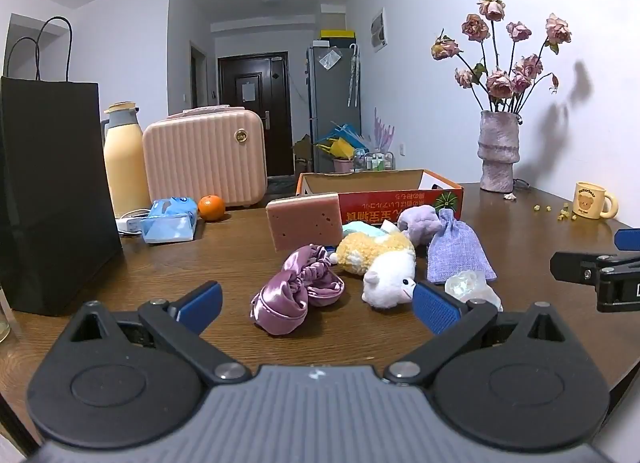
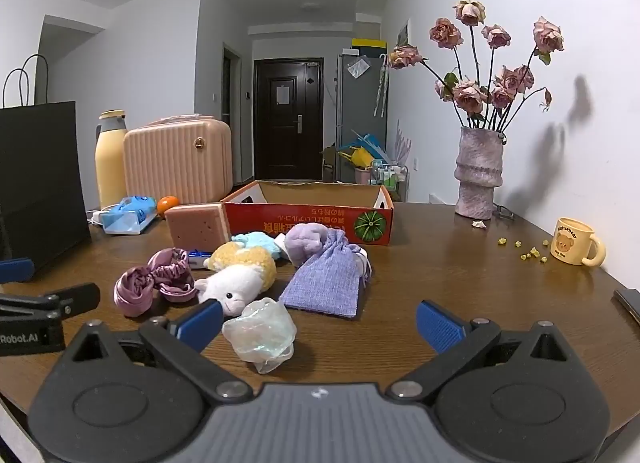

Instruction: Organize soft objects

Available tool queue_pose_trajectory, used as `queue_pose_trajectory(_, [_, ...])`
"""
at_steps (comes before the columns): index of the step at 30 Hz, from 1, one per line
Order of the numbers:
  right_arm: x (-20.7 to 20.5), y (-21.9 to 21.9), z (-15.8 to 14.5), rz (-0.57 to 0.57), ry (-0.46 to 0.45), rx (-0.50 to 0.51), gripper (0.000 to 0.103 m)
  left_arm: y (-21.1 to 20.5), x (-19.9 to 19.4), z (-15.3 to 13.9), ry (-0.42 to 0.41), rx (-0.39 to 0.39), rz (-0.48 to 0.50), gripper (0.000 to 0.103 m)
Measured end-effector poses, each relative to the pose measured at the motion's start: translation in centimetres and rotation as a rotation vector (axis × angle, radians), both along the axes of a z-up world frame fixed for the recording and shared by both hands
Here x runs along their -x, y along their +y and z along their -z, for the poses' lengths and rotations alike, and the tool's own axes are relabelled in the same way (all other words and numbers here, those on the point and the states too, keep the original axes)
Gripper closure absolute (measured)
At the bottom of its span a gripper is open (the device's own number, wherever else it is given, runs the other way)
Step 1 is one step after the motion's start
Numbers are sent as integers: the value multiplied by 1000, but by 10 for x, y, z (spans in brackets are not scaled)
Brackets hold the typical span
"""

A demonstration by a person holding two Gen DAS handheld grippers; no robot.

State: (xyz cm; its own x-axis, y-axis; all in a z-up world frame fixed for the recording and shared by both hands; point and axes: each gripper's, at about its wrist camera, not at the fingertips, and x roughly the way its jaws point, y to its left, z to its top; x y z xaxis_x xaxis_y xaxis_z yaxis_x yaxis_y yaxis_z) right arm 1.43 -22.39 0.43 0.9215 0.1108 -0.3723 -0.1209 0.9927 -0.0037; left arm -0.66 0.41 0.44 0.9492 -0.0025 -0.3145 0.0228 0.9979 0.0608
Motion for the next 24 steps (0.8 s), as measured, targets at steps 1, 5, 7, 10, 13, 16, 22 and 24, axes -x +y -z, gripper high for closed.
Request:
queue_pose_trajectory(1, [-1,0,0,0,1,0,0,0,1,-1,1,-1,-1,0])
queue_pose_trajectory(5, [0,0,0,0,2,0,0,-3,-14,5,12,2,-7,0])
queue_pose_trajectory(7, [-1,0,0,0,2,-1,0,-3,-15,5,12,2,-8,0])
queue_pose_trajectory(10, [-1,0,0,0,2,-2,0,-3,-14,4,12,2,-5,0])
queue_pose_trajectory(13, [-1,0,1,1,2,-1,0,-3,-14,4,11,2,-6,0])
queue_pose_trajectory(16, [-1,0,1,1,2,-1,0,-3,-15,4,10,2,-5,0])
queue_pose_trajectory(22, [-2,0,0,0,3,-1,0,-3,-14,4,10,2,-5,0])
queue_pose_trajectory(24, [-2,0,0,0,3,-1,0,-3,-14,4,10,3,-5,0])
